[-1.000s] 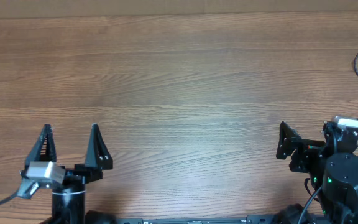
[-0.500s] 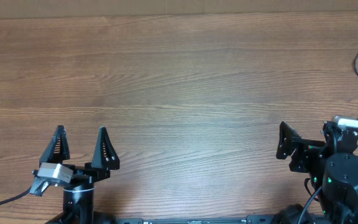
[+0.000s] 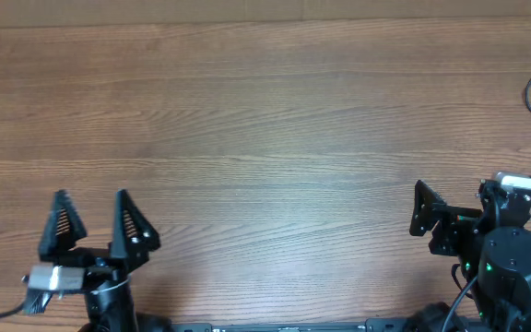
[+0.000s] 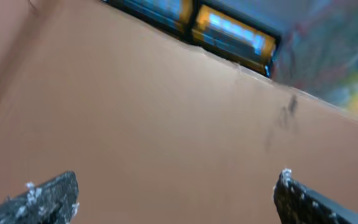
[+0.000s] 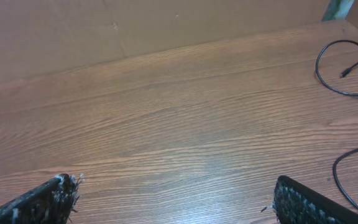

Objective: Untangle cables

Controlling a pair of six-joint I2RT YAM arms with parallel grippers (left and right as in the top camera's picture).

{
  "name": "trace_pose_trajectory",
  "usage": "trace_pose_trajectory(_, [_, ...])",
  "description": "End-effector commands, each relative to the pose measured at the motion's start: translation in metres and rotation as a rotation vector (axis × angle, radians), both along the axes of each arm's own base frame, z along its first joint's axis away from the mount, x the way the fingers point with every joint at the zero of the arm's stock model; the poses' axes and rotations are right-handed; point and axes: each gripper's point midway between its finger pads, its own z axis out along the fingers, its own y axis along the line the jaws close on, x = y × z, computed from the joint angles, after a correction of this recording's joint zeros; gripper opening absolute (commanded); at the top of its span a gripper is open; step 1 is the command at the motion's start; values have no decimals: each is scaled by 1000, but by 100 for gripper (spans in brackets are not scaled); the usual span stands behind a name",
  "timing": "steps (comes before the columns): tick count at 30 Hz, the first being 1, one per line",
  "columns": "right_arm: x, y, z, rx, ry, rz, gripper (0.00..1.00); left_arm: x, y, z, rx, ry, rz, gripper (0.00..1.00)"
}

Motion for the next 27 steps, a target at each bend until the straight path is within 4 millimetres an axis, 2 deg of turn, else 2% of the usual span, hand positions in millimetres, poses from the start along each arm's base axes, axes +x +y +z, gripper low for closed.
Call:
trace_pose_trajectory(1, [0,-2,3,4,-14,-10,100,3,20,-16,-64,-17,98,100])
trace_pose_trajectory(8, [0,-2,4,4,-14,-10,100,8,15,-41,-2,-111,87,99])
trace_pose_trajectory(12, [0,-2,3,4,-14,-10,100,13,15,-52,25,-103,93,99])
trace_pose_trajectory(20, [0,-2,4,4,-14,-10,100,18,34,-63,81,-33,205,100])
trace_pose_trajectory(22, [0,-2,3,4,-14,-10,100,27,36,-77,85,35,209,100])
trace_pose_trajectory(27, [0,-2,3,4,-14,-10,100,51,32,-126,96,256,166,100])
